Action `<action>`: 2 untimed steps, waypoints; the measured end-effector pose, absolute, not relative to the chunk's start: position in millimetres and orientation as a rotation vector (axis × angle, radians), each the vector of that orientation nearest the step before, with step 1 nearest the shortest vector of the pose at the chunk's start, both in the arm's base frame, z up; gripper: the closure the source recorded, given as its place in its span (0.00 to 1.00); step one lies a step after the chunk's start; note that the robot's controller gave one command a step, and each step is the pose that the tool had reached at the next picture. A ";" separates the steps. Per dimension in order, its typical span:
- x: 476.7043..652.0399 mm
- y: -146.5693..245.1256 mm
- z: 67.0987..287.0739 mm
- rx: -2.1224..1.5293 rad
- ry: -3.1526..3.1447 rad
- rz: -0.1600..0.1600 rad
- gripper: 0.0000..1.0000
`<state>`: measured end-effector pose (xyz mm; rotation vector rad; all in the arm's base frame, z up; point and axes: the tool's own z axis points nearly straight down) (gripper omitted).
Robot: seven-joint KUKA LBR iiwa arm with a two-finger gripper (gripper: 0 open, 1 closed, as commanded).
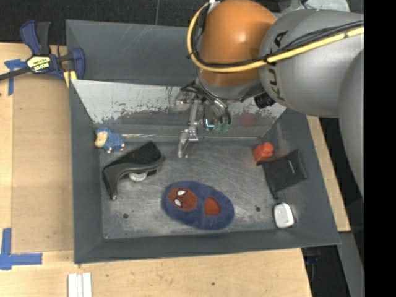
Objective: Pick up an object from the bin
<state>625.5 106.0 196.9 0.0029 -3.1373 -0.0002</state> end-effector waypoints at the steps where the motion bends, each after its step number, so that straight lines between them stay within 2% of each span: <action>1: 606.6 174.7 96.6 -0.329 -3.113 0.012 0.00; 2: 607.9 176.3 100.2 -0.333 -3.115 0.001 1.00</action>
Offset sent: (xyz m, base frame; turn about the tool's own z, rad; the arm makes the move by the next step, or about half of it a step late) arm -0.0189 0.0699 -0.1037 0.2174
